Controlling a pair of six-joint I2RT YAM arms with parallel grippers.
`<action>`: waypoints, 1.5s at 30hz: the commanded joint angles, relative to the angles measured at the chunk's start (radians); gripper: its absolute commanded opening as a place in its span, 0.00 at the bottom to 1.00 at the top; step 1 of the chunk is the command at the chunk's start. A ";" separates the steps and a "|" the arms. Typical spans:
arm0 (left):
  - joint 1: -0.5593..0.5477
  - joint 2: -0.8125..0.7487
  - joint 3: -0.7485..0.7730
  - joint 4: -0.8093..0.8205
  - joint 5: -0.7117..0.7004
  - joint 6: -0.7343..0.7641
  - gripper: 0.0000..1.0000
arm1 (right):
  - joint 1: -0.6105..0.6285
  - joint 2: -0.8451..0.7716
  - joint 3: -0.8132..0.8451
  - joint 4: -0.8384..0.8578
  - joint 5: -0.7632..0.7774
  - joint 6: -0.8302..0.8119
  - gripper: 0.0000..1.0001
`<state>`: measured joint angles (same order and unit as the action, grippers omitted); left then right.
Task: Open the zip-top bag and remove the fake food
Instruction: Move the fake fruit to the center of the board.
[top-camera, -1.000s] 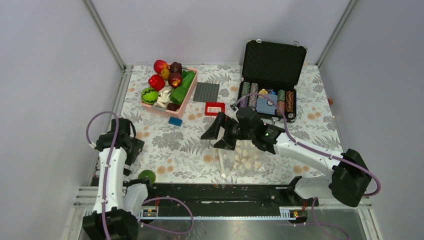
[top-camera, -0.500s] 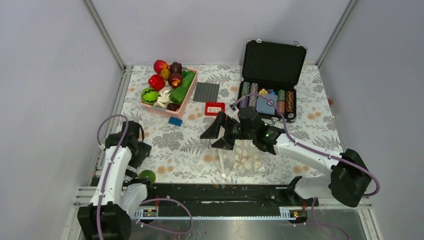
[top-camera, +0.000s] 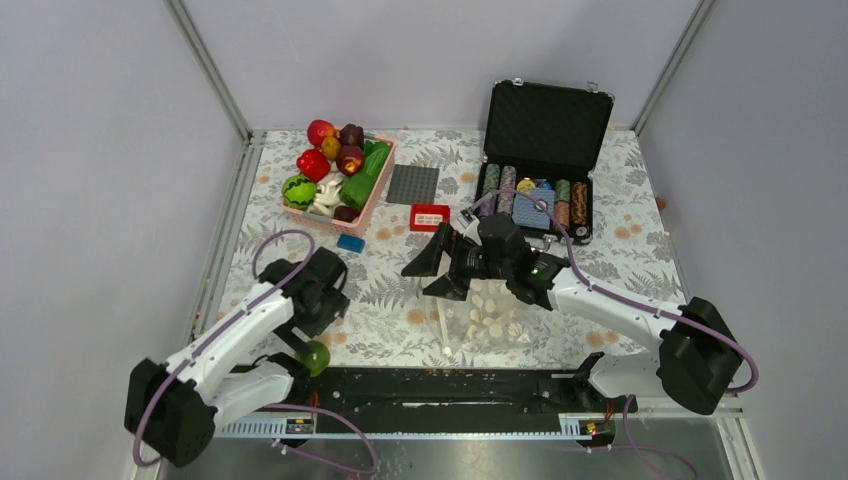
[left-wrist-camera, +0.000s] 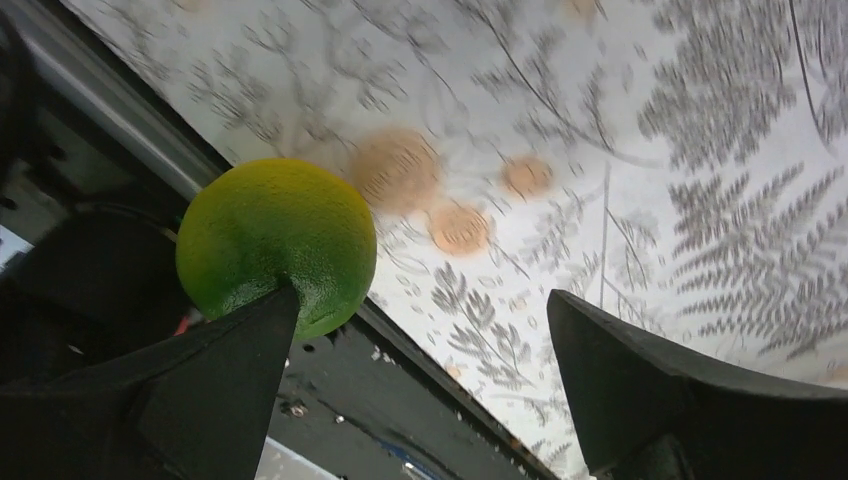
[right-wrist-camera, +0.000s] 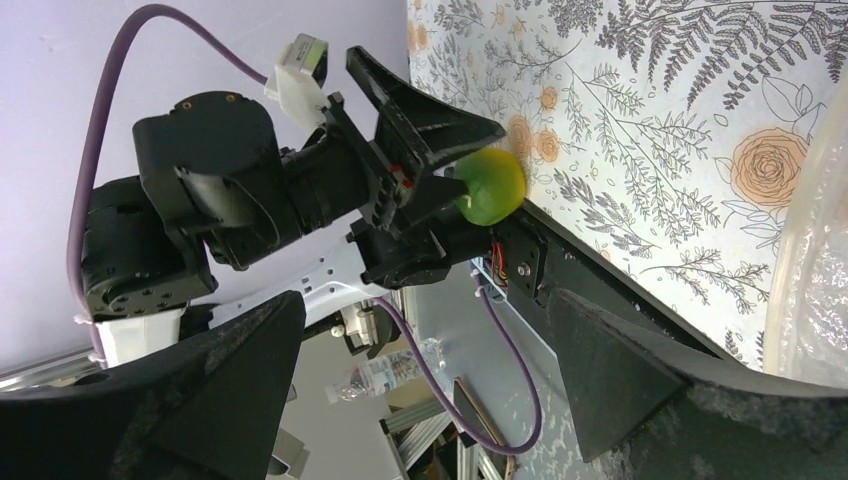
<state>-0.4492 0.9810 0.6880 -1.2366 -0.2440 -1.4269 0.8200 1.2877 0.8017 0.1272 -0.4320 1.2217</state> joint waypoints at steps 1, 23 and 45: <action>-0.181 0.125 0.102 0.073 0.058 -0.174 0.99 | -0.011 0.004 -0.007 0.058 -0.022 0.018 1.00; -0.177 0.040 0.580 0.014 -0.164 0.224 0.99 | -0.084 -0.350 -0.120 -0.255 0.305 -0.269 1.00; 0.539 0.084 1.216 -0.222 0.281 0.820 0.98 | 0.468 0.509 0.671 -0.392 0.453 -0.242 1.00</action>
<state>0.0799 1.0939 1.8774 -1.4174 -0.0437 -0.6693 1.2636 1.6642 1.3380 -0.1841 0.0170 0.8963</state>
